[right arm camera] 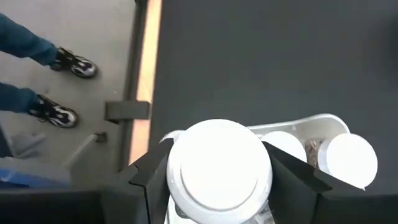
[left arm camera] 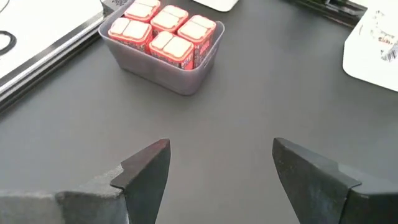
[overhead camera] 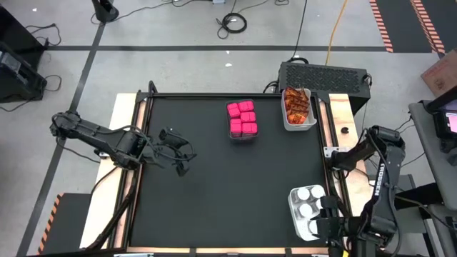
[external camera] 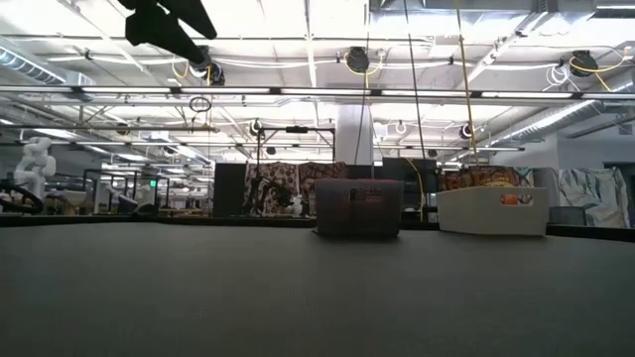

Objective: Sort spices by type
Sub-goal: Put the white seasoning bottle into the bottom white bin

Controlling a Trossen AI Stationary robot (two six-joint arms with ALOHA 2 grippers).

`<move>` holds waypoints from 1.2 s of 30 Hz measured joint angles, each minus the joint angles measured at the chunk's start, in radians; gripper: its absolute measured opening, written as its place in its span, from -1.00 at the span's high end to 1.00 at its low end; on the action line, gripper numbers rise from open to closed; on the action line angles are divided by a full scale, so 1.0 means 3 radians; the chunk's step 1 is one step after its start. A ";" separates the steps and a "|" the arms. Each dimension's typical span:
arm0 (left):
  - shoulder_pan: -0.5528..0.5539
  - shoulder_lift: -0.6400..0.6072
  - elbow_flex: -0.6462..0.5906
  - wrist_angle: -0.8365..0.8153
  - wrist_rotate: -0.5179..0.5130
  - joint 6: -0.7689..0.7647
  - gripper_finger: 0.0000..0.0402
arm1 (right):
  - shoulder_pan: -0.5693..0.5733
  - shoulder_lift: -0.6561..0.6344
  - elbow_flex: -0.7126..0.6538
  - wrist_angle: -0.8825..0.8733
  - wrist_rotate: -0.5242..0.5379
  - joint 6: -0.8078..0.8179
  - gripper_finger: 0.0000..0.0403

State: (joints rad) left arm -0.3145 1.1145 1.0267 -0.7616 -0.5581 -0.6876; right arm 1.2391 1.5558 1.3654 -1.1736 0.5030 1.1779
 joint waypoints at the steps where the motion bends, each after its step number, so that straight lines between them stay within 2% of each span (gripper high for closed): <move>1: 0.0000 0.0000 0.0000 0.0001 -0.0003 -0.0032 -0.42 | 0.0016 0.0000 -0.0049 0.0005 0.0008 0.0039 0.02; 9: -0.0015 0.0000 0.0000 -0.0004 -0.0002 -0.0184 -0.42 | 0.0115 0.0001 -0.0400 0.0242 0.0223 0.0128 0.01; 16: -0.0085 0.0000 0.0000 0.0063 -0.0003 -0.0224 -0.42 | 0.0112 0.0001 -0.0764 0.0695 0.0249 0.0132 0.01; 29: -0.0094 0.0000 0.0000 0.0067 -0.0002 -0.0304 -0.42 | 0.0108 0.0003 -0.1141 0.1116 0.0276 0.0101 0.01; 36: -0.0095 0.0000 0.0000 0.0064 -0.0002 -0.0279 -0.42 | 0.0108 0.0002 -0.1149 0.1119 0.0247 0.0045 -0.15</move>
State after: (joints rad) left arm -0.3429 1.1145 1.0267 -0.7425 -0.5587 -0.7714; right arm 1.2716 1.5566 1.0207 -0.8379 0.5771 1.1915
